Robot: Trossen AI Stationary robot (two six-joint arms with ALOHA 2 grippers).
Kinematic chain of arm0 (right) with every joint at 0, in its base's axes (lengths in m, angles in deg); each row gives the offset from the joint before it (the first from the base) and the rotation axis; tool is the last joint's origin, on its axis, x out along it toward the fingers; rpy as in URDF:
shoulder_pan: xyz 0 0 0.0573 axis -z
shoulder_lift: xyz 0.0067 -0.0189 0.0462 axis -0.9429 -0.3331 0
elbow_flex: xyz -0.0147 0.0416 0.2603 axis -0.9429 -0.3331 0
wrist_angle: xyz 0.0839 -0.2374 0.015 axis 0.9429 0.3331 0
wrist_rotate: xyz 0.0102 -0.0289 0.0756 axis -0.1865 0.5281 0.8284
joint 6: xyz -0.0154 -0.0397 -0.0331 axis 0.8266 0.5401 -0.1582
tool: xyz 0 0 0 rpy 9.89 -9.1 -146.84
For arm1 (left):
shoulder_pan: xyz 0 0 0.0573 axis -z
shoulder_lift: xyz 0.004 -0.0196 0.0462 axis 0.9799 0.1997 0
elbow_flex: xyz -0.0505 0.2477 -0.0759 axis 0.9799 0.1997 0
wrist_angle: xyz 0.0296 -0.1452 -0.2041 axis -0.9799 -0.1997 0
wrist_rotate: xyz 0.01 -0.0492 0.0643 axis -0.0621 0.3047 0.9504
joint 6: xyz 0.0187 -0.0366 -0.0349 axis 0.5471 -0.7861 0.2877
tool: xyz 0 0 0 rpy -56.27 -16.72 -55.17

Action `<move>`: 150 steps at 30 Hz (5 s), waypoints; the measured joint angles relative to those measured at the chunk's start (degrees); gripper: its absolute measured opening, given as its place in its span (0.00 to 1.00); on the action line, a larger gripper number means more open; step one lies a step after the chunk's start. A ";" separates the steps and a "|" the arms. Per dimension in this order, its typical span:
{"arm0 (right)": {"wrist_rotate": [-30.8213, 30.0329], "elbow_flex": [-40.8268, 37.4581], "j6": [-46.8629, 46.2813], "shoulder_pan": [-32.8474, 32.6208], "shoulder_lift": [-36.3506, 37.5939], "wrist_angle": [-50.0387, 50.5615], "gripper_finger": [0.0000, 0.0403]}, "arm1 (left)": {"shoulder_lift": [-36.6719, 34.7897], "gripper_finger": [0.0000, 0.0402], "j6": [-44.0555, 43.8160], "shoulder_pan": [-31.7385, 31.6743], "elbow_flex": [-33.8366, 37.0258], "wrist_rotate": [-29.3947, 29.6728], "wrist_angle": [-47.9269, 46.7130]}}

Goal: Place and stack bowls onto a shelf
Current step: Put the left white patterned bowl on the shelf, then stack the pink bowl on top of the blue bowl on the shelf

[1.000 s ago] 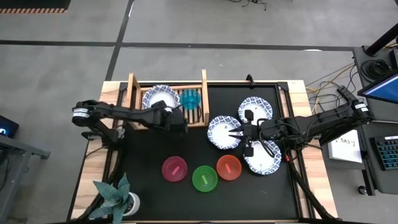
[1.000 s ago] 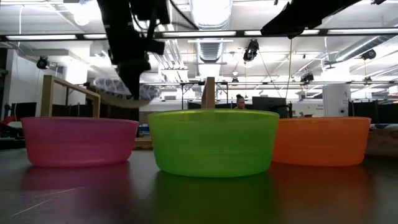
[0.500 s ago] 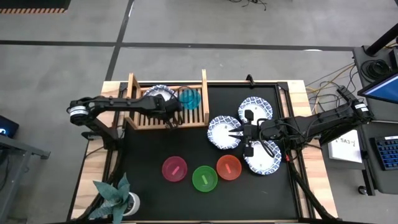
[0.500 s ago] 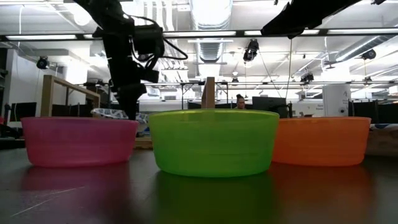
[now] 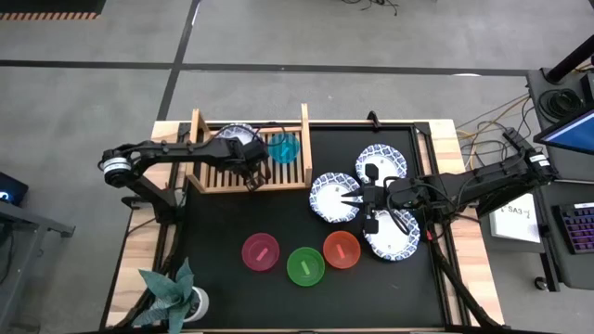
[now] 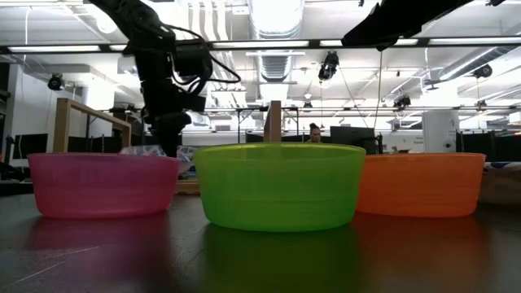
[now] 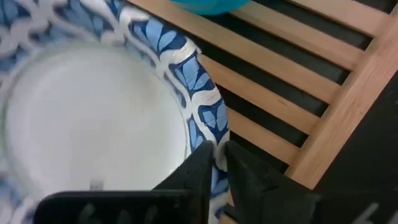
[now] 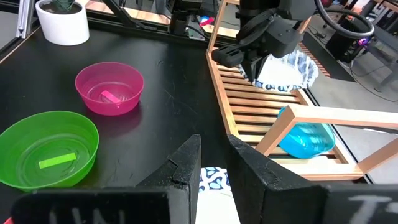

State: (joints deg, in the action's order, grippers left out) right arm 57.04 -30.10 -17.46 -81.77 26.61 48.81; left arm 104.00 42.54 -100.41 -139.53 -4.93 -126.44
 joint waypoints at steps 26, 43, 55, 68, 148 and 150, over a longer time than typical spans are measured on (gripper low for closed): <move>0.00 0.00 -2.61 0.00 0.00 0.02 0.16 | -1.95 0.26 -11.54 2.44 0.42 -0.26 -10.38; -4.61 0.00 -14.80 -0.02 0.00 0.02 0.16 | -10.83 0.26 -13.27 28.65 0.33 -4.55 12.55; -4.43 1.05 -26.56 -0.13 -3.81 2.33 0.16 | -7.52 0.26 -9.04 36.52 0.35 -4.35 22.68; -4.49 17.68 -37.65 1.53 -13.92 34.83 0.16 | -7.39 0.26 -10.36 36.52 0.40 -4.24 22.67; -16.28 13.16 -27.48 -2.40 -13.37 30.79 0.16 | -11.18 0.00 -10.67 -12.02 9.71 -15.14 32.19; -16.47 13.16 -26.66 -2.39 -13.00 30.10 0.16 | -9.76 0.00 -10.36 -15.62 9.71 -18.49 34.98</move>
State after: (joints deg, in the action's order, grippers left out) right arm 40.57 -16.94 -44.12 -84.16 13.62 78.92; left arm 94.24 32.18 -116.03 -129.82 -23.41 -91.46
